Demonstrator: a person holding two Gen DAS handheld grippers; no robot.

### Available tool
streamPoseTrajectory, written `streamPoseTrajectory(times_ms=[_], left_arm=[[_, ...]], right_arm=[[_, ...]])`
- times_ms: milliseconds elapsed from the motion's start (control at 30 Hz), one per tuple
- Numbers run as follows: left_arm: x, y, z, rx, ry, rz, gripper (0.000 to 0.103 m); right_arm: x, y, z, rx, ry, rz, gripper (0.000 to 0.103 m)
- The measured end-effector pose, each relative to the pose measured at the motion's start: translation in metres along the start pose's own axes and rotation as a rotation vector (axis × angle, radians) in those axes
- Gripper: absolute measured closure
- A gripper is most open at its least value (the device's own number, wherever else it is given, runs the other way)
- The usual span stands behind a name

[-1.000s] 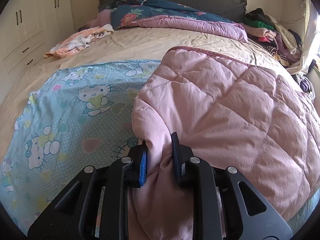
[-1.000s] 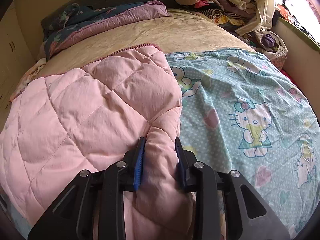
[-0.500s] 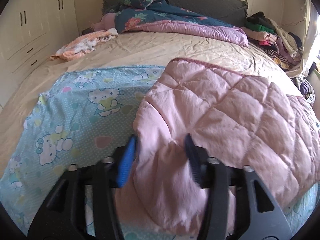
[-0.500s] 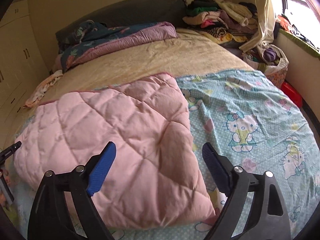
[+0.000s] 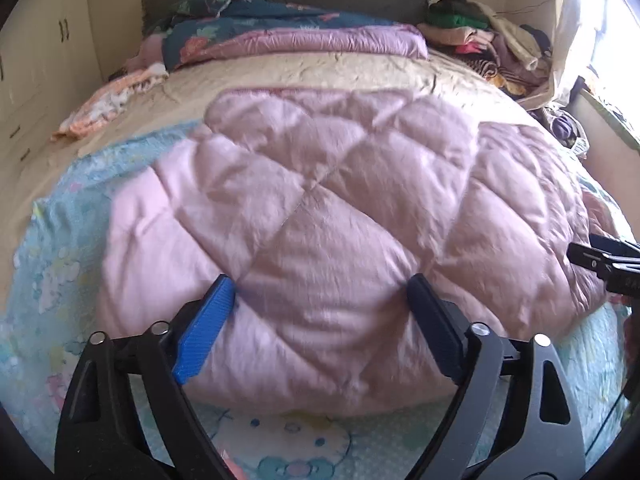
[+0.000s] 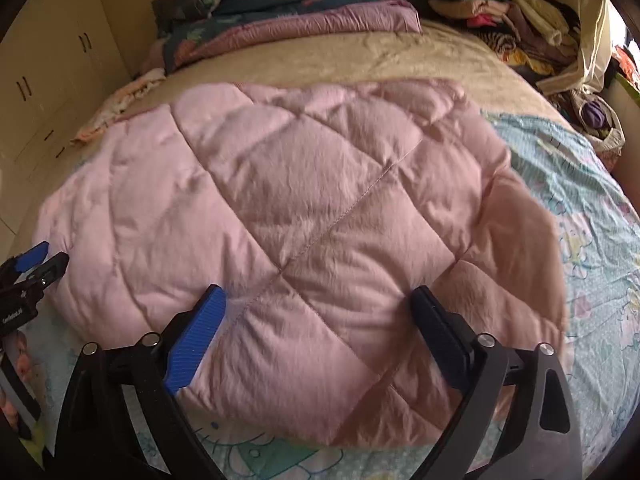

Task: Fold large clothes

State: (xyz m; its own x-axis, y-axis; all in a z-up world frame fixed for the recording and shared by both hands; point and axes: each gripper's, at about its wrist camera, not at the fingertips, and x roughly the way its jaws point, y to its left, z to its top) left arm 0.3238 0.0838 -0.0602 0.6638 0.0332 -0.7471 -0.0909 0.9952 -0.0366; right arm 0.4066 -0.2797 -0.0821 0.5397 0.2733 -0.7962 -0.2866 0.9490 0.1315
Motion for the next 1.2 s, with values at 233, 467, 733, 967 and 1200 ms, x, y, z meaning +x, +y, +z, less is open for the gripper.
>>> streamPoseTrajectory(times_ms=[233, 467, 733, 967, 1200], left_arm=[[0.029, 0.007, 0.013, -0.047, 0.034, -0.019, 0.011], [-0.004, 0.004, 0.01, -0.07, 0.01, -0.025, 0.011], [-0.056, 0.001, 0.003, -0.076, -0.051, -0.036, 0.009], [-0.086, 0.008, -0.005, -0.082, -0.1, 0.002, 0.009], [-0.103, 0.017, -0.019, -0.1, -0.111, 0.022, 0.009]], right_arm=[[0.02, -0.001, 0.005, 0.025, 0.013, -0.018, 0.004], [-0.016, -0.005, 0.006, 0.071, -0.019, 0.06, 0.004], [-0.091, 0.004, -0.012, 0.063, -0.147, 0.145, 0.004], [-0.136, 0.002, -0.036, 0.081, -0.238, 0.164, 0.004], [-0.158, -0.011, -0.053, 0.143, -0.286, 0.169, 0.004]])
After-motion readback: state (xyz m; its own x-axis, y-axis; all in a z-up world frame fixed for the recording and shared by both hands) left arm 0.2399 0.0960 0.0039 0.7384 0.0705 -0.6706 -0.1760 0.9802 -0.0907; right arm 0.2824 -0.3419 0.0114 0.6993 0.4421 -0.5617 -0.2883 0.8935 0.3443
